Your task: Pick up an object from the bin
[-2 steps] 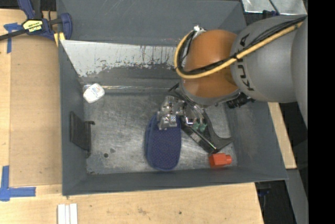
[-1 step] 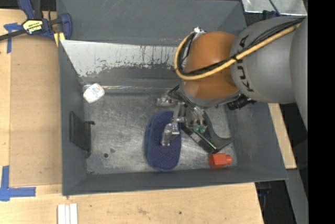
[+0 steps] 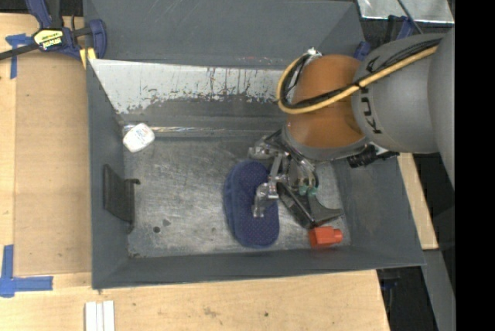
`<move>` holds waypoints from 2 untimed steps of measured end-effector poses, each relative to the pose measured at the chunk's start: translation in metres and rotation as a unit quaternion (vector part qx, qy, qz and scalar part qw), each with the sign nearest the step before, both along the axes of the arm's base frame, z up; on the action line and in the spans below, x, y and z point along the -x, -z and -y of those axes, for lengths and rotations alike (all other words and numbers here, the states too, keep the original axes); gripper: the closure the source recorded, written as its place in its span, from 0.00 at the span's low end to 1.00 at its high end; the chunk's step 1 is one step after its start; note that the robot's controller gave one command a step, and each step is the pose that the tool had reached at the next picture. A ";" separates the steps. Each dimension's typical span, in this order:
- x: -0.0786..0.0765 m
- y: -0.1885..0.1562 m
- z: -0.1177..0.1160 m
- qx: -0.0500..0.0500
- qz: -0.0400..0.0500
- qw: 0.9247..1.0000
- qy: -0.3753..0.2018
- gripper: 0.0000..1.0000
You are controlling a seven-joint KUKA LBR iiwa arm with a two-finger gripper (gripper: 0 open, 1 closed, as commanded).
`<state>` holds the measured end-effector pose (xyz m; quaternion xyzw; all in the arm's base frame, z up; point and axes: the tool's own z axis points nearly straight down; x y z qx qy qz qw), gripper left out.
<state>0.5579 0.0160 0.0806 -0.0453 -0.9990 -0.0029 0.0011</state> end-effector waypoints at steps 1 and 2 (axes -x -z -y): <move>0.000 -0.003 -0.002 0.000 -0.001 1.000 -0.003 1.00; -0.005 -0.128 -0.015 0.003 0.007 0.999 -0.035 1.00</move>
Offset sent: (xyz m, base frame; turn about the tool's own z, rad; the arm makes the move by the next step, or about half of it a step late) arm 0.0000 0.0000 0.0000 0.0000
